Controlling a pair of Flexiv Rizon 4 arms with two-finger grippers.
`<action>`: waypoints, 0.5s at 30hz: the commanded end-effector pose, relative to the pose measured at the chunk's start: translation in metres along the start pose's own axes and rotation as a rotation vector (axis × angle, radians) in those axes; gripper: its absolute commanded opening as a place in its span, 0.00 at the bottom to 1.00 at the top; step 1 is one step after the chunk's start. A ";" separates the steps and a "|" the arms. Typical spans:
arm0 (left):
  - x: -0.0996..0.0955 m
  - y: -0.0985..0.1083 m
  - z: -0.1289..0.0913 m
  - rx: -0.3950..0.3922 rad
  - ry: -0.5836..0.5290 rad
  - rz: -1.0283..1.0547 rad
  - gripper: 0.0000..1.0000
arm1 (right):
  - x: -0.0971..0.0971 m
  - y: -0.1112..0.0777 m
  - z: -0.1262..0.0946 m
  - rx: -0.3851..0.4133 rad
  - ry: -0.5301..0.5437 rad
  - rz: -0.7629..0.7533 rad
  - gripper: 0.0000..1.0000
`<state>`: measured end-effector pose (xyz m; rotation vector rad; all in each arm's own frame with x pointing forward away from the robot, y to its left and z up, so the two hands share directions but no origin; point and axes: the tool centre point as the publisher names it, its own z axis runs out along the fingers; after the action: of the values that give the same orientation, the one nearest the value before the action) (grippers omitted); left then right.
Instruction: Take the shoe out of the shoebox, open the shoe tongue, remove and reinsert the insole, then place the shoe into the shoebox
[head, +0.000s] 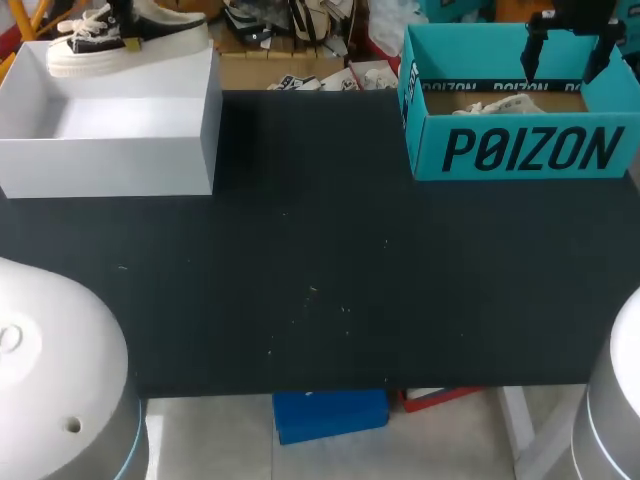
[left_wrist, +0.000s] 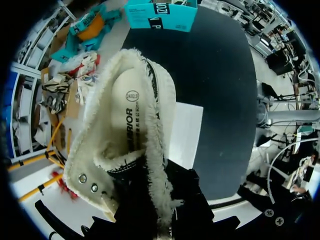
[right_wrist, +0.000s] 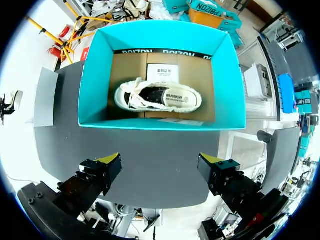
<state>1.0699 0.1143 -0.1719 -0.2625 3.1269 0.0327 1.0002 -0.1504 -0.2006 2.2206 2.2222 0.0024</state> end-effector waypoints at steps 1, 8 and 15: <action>0.101 -0.026 -0.033 -0.029 -0.324 -0.008 0.00 | 0.000 0.000 0.000 0.000 0.000 0.001 1.00; 0.176 -0.077 -0.017 -0.057 -0.393 -0.014 0.00 | 0.000 0.000 0.000 0.000 0.000 0.001 1.00; 0.224 -0.119 0.008 -0.005 -0.447 -0.041 0.00 | 0.000 0.000 0.000 0.000 0.000 0.001 1.00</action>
<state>0.9121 -0.0274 -0.1688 -0.3362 3.1320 0.0464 1.0002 -0.1504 -0.2006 2.2206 2.2221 0.0025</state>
